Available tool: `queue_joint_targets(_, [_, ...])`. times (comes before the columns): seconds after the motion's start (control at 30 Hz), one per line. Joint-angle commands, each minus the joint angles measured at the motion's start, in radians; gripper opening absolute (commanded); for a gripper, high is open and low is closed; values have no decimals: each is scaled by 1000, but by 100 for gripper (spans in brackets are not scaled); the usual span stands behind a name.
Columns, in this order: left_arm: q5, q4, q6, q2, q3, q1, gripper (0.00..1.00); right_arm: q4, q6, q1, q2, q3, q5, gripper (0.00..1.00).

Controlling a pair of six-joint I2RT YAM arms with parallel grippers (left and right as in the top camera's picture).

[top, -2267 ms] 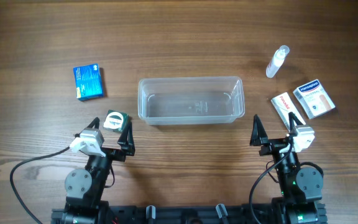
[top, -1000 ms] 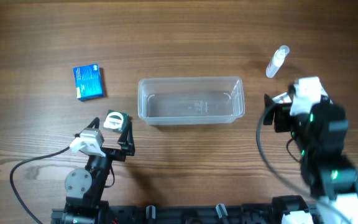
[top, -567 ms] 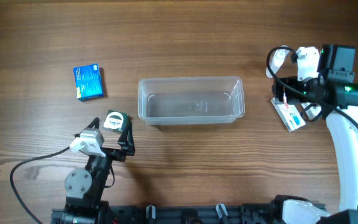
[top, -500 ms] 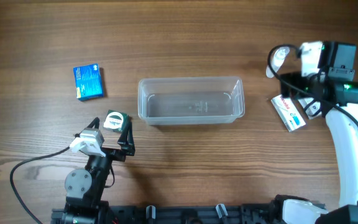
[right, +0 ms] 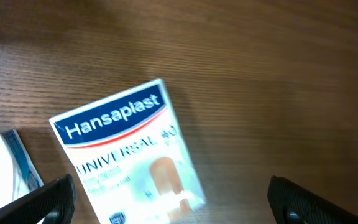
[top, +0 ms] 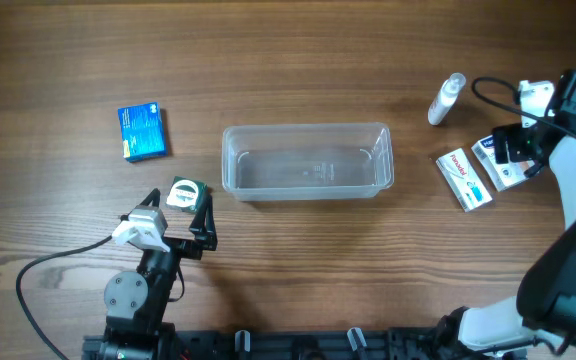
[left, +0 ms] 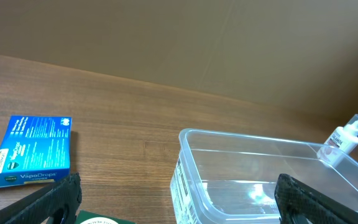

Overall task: Pack container
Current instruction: 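Reach the right gripper to the white Hansaplast box and grasp it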

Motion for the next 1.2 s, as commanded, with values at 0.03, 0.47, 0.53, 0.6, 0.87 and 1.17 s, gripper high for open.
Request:
queue_joint_targets(0.03, [1,-3,6,-5,-6,8,100,19,-48,1,92,20,-126,100])
queue_joint_targets(0.47, [1,-3,5,-5,-6,8,100,162,-11,-47,242,20,-129,100])
queue_joint_targets(0.53, [1,-3,5,-5,-6,8,100,159,41,-57,242,20,-129,100])
queue_joint_targets(0.6, [1,-3,5,-5,-6,8,100,156,109,-62,242,9,-129,100])
queue_joint_targets(0.87, [1,-3,5,-5,-6,8,100,58,287,-62,242,3,-128,100])
queue_joint_targets(1.17, [1,-3,6,-5,-6,8,100,10,372,-63,241,3,-60,82])
